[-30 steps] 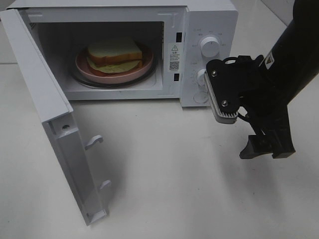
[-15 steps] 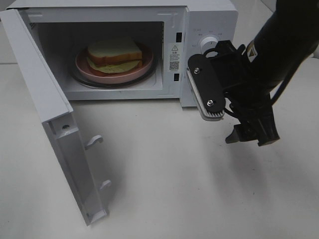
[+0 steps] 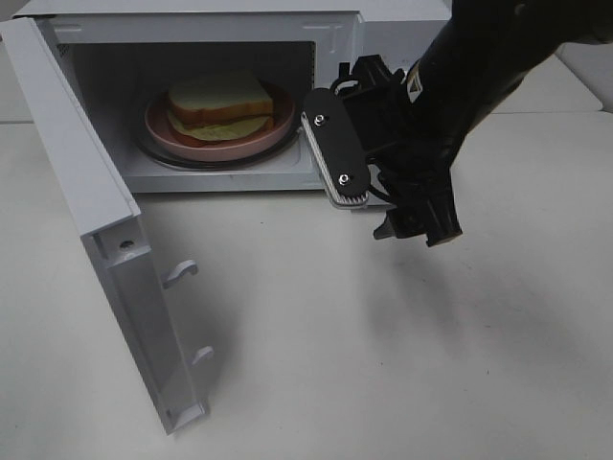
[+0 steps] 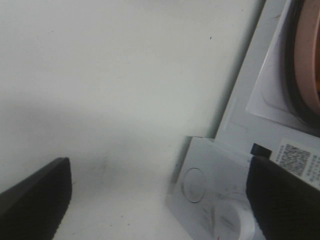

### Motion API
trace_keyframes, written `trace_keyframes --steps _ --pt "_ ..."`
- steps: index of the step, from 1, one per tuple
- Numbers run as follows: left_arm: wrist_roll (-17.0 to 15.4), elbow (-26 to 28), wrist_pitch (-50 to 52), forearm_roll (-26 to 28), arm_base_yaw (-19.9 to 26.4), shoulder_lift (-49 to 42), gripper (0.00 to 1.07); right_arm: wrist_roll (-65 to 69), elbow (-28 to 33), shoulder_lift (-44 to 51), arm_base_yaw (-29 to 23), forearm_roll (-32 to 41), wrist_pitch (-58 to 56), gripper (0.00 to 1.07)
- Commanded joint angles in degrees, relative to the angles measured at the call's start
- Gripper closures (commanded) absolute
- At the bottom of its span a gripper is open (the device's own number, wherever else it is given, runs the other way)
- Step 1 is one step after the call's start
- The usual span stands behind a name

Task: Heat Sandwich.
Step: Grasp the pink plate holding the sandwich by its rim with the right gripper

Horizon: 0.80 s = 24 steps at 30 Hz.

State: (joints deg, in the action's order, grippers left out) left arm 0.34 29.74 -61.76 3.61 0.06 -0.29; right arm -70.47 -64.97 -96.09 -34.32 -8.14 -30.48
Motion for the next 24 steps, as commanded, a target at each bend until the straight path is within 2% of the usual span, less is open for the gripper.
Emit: trace_keyframes --steps 1,13,24 --pt "-0.34 -0.23 0.17 0.06 0.11 -0.29 0.09 -2.12 -2.29 -2.01 -0.23 -0.29 1.55 0.19" --pt "-0.34 -0.23 0.17 0.06 0.11 -0.29 0.09 -7.85 -9.91 -8.94 -0.69 2.58 5.39 0.20" --pt "-0.34 -0.23 0.17 0.06 0.11 -0.29 0.09 -7.96 -16.21 -15.07 -0.69 2.75 6.02 0.22"
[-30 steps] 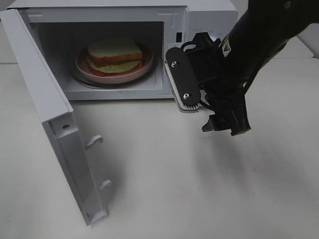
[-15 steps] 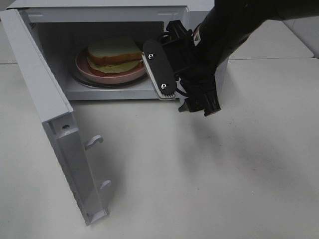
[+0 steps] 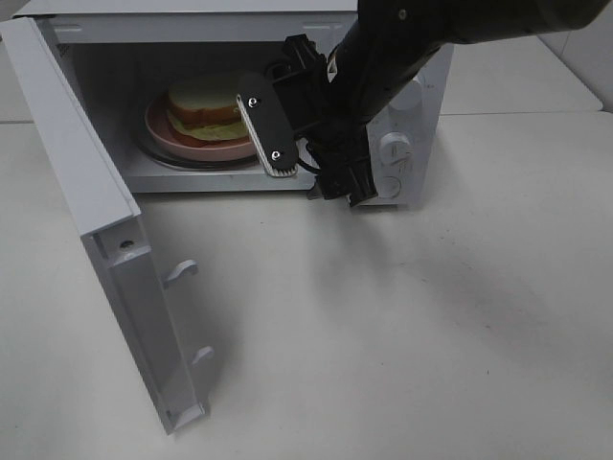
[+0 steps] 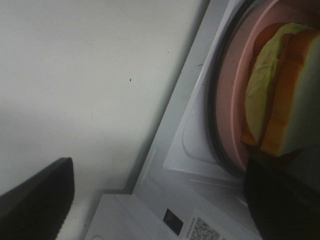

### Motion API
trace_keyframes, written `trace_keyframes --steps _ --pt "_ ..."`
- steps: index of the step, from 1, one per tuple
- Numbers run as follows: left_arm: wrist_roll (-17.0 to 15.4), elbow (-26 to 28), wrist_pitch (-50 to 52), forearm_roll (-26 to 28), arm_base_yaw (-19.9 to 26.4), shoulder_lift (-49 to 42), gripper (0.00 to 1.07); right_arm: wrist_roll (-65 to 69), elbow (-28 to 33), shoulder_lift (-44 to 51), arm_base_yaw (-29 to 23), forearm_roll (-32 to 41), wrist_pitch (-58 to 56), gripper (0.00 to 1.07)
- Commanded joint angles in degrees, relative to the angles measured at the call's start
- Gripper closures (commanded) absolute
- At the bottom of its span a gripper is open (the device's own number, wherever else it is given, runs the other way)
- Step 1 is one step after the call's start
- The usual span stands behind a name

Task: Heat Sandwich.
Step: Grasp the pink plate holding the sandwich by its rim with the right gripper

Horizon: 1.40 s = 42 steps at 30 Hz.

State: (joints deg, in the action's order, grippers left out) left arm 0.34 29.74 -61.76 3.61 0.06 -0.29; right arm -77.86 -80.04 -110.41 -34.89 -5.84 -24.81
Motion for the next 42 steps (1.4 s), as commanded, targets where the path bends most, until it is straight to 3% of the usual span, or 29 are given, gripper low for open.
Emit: trace_keyframes --steps 1,42 --pt "-0.34 -0.23 0.17 0.06 0.11 -0.29 0.09 -0.57 -2.52 -1.83 -0.11 0.63 0.40 0.22" --pt "-0.34 -0.23 0.17 0.06 0.11 -0.29 0.09 0.69 -27.79 -22.63 -0.80 3.15 -3.72 0.24"
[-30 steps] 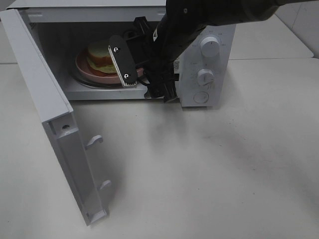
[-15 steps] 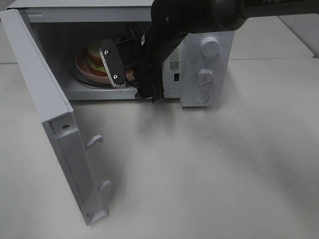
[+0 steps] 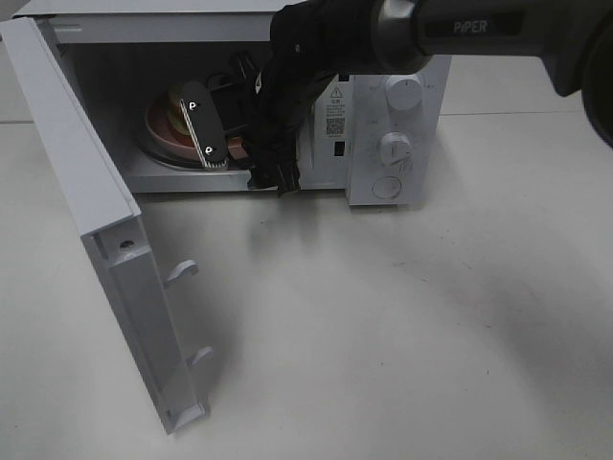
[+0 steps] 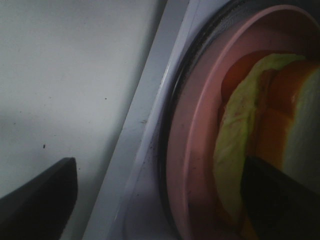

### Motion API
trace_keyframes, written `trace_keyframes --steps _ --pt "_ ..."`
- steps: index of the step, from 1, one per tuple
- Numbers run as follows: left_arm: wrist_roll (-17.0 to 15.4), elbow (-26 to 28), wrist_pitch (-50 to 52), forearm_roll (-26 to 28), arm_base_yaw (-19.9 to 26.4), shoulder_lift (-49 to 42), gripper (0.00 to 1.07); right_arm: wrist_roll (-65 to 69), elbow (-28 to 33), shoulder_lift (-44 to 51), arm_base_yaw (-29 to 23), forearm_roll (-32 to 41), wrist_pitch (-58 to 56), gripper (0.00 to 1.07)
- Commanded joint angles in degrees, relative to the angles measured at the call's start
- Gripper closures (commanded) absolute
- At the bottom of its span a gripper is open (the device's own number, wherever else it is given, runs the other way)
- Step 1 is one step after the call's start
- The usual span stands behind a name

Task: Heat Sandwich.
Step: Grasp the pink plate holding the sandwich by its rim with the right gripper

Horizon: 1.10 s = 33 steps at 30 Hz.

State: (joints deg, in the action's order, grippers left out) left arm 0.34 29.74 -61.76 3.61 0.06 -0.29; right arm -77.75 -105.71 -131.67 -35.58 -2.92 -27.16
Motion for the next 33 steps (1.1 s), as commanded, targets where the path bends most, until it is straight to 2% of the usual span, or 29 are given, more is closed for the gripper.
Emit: trace_keyframes --steps 1,9,20,26,33 --pt "-0.34 -0.23 0.17 0.06 0.11 -0.29 0.09 1.03 -3.09 -1.95 -0.11 0.34 -1.72 0.24" --pt "-0.34 -0.23 0.17 0.06 0.11 -0.29 0.09 1.49 -9.40 -5.96 0.06 0.52 -4.41 0.26" --pt "-0.34 -0.23 0.17 0.06 0.11 -0.29 0.09 0.57 -9.97 -7.85 0.06 4.01 -3.78 0.26" --pt "-0.34 -0.23 0.17 0.06 0.11 -0.29 0.09 -5.44 -9.97 -7.85 0.74 12.09 -4.41 0.28" --pt "-0.34 -0.23 0.17 0.06 0.11 -0.29 0.09 -4.93 -9.97 -7.85 1.38 12.55 -5.27 0.29"
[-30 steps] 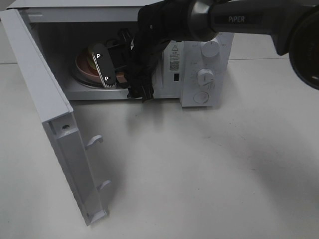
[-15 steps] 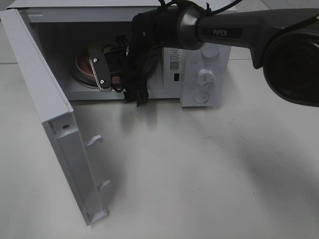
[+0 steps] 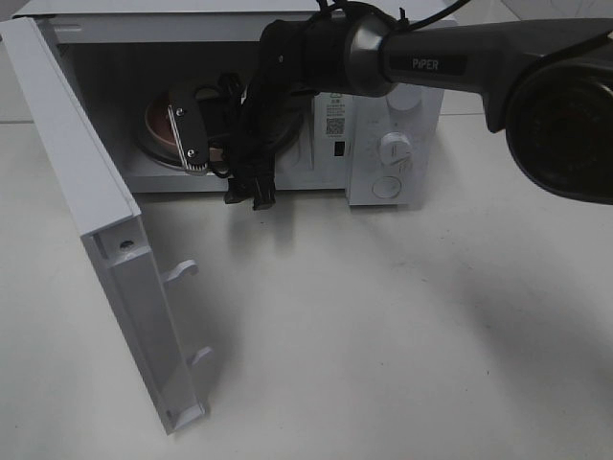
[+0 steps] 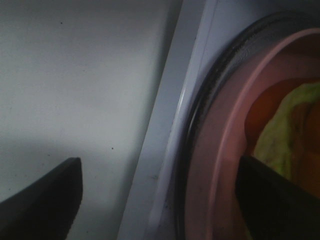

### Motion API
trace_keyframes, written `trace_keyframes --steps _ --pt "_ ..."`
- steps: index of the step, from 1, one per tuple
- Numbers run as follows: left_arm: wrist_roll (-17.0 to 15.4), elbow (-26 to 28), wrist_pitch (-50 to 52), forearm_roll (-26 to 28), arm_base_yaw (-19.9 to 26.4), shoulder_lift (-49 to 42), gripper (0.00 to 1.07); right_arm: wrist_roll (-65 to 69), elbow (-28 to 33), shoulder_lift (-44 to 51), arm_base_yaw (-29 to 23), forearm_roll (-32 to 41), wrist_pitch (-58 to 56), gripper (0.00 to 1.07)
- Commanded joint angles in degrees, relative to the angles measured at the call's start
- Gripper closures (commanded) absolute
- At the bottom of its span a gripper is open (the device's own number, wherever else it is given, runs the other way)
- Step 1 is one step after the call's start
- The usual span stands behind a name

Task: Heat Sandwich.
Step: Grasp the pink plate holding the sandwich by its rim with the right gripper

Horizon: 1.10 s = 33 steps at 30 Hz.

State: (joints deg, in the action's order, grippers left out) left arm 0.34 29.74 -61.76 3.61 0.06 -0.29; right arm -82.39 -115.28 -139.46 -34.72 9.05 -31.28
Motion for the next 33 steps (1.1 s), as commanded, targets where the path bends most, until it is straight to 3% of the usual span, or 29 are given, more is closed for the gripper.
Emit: trace_keyframes --steps 1,6,10,22,24,25,27,28,29,30,31,33 --pt "-0.34 -0.23 0.17 0.06 0.11 -0.29 0.09 -0.29 -0.40 -0.06 0.52 0.57 -1.15 0.29" --pt "-0.34 -0.23 0.17 0.06 0.11 -0.29 0.09 -0.29 -0.40 -0.06 0.80 1.83 -1.83 0.35" --pt "-0.34 -0.23 0.17 0.06 0.11 -0.29 0.09 -0.06 -0.40 -0.06 1.20 5.04 -3.90 0.46" --pt "-0.34 -0.23 0.17 0.06 0.11 -0.29 0.09 1.60 -0.40 -0.06 1.89 6.02 -8.42 0.44" --pt "-0.34 -0.23 0.17 0.06 0.11 -0.29 0.09 2.52 -0.40 -0.06 1.89 5.73 -8.71 0.57" --pt "-0.34 -0.23 0.17 0.06 0.11 -0.29 0.09 2.52 -0.40 -0.06 1.89 5.73 -8.71 0.57" --pt "-0.34 -0.23 0.17 0.06 0.11 -0.29 0.09 2.58 -0.40 -0.06 1.89 4.93 -9.17 0.70" --pt "-0.34 -0.23 0.17 0.06 0.11 -0.29 0.09 2.58 -0.40 -0.06 1.89 4.76 -9.85 0.88" --pt "-0.34 -0.23 0.17 0.06 0.11 -0.29 0.09 2.52 -0.40 -0.06 1.89 4.76 -10.20 0.97" --pt "-0.34 -0.23 0.17 0.06 0.11 -0.29 0.09 2.52 -0.40 -0.06 1.89 4.76 -10.20 0.97" --pt "-0.34 -0.23 0.17 0.06 0.11 -0.29 0.09 2.52 -0.40 -0.06 1.89 4.76 -10.43 1.05" --pt "-0.34 -0.23 0.17 0.06 0.11 -0.29 0.09 2.46 -0.40 -0.06 1.89 4.53 -10.83 1.07"
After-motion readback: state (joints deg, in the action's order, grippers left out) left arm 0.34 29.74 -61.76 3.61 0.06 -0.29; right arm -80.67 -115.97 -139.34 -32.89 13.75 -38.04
